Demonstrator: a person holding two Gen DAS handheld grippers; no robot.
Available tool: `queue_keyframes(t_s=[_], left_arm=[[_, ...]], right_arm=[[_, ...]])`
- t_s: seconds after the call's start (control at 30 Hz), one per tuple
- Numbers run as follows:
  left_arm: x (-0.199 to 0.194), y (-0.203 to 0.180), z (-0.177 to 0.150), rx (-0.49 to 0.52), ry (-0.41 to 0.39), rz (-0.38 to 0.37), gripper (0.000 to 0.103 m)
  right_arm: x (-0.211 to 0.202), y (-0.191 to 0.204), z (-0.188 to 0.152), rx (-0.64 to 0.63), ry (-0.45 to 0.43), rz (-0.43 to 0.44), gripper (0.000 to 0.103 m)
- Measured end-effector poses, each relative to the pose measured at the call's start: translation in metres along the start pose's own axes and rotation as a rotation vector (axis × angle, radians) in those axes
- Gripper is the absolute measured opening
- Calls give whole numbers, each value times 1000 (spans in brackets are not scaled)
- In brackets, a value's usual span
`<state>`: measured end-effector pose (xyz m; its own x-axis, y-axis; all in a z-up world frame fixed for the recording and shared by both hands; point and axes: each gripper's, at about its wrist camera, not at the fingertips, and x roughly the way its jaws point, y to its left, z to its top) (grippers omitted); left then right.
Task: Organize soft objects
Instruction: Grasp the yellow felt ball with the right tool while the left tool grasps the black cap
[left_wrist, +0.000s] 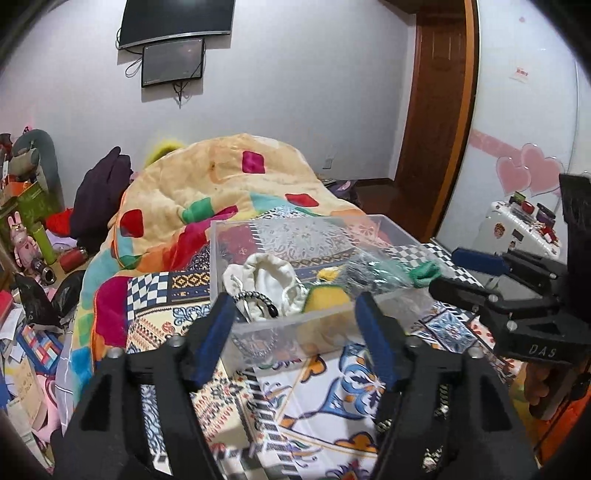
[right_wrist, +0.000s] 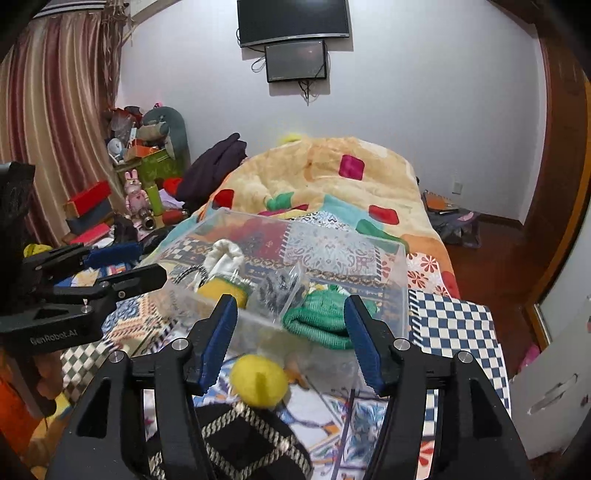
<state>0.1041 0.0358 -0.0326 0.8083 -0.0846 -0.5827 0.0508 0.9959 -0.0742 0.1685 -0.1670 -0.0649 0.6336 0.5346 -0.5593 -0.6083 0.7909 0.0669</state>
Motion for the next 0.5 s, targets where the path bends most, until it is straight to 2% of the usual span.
queue_keyframes(t_s=[0.1,0.2,0.5], left_arm=[[-4,-3,-7,-2,19,-16,83],[-4,-6,-15,-1,48,-29,85],[9,-14,-45,7,152,-67,86]], right_arm=[[-2,1,-11,15,22,40,57],[3,5,-24,12,64,66,57],[48,5,-40,30,205,92,56]])
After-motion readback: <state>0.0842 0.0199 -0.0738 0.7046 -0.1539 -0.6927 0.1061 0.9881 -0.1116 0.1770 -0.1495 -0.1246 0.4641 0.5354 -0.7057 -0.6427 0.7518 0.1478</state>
